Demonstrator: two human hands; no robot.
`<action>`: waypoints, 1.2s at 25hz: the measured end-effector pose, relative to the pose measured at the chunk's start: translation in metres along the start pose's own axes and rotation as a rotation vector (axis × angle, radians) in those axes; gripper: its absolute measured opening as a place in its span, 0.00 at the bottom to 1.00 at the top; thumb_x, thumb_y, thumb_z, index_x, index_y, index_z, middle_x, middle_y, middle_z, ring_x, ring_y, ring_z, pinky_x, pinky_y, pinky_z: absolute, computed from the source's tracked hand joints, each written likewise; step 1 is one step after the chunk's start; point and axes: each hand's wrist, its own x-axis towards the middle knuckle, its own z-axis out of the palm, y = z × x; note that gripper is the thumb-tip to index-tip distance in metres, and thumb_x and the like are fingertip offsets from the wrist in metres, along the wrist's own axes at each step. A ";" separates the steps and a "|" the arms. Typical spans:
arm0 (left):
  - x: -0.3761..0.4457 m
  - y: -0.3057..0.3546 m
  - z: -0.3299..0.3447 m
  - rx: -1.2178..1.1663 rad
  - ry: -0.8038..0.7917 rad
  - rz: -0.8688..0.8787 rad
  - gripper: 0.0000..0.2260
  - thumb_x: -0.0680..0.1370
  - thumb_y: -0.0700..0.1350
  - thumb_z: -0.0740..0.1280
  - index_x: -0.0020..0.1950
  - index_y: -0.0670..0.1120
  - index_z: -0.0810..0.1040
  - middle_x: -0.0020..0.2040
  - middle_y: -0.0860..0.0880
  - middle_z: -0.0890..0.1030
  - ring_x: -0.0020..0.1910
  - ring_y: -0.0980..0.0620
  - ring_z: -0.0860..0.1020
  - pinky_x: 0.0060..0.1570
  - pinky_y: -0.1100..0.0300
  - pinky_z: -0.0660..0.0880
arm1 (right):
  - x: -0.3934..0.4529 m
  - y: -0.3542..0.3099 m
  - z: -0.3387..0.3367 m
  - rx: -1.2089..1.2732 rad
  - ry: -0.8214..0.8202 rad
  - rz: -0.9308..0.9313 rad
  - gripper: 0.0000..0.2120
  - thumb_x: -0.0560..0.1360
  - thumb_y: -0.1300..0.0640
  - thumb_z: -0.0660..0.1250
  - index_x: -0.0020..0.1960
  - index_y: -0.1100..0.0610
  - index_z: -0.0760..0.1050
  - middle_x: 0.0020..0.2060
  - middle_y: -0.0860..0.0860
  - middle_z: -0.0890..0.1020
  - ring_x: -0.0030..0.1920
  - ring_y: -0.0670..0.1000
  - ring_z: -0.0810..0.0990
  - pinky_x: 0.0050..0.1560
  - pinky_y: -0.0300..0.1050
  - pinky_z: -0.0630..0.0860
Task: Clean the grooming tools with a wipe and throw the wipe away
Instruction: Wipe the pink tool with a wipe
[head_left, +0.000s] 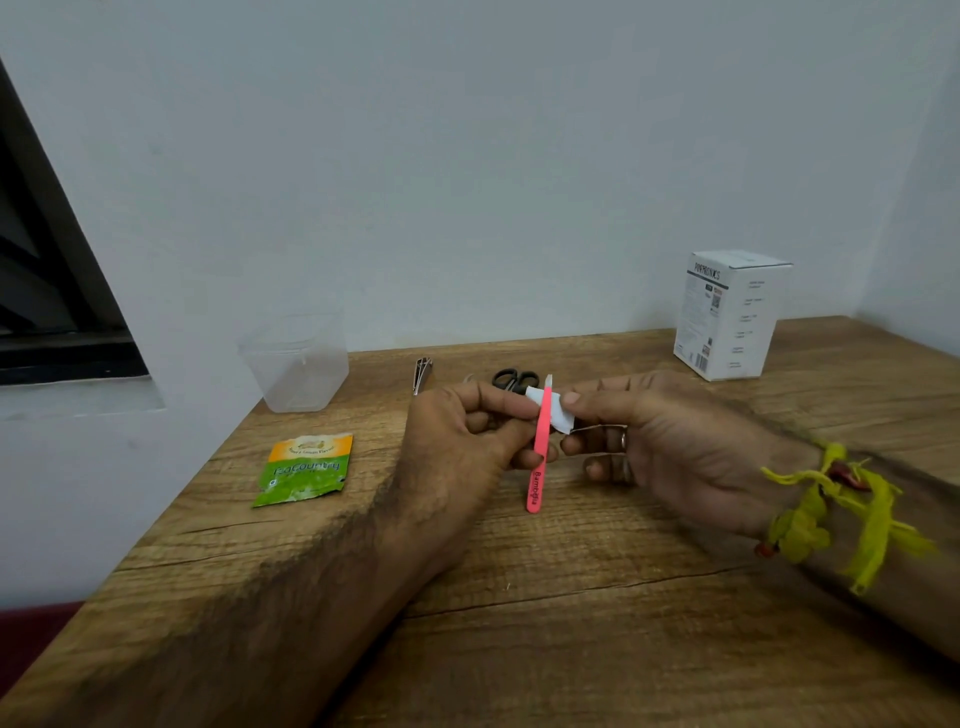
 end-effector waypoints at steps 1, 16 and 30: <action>0.000 0.000 0.000 -0.013 0.012 -0.006 0.07 0.74 0.31 0.73 0.43 0.42 0.81 0.37 0.42 0.86 0.35 0.44 0.86 0.33 0.62 0.80 | 0.000 -0.001 -0.001 -0.008 -0.009 0.000 0.08 0.77 0.61 0.68 0.50 0.64 0.84 0.39 0.55 0.85 0.34 0.47 0.80 0.29 0.39 0.75; -0.005 0.015 0.004 0.051 -0.073 0.069 0.10 0.79 0.32 0.65 0.53 0.44 0.82 0.41 0.43 0.87 0.38 0.45 0.87 0.38 0.57 0.83 | -0.006 0.003 0.003 -0.179 0.083 -0.157 0.09 0.70 0.55 0.76 0.45 0.61 0.85 0.41 0.57 0.87 0.39 0.48 0.82 0.32 0.41 0.73; 0.002 0.029 -0.011 0.270 -0.086 0.137 0.06 0.78 0.42 0.72 0.47 0.39 0.83 0.43 0.42 0.86 0.41 0.47 0.85 0.33 0.58 0.81 | -0.014 -0.001 0.009 -0.370 -0.102 -0.104 0.12 0.67 0.51 0.77 0.43 0.60 0.85 0.41 0.57 0.85 0.38 0.47 0.81 0.31 0.40 0.73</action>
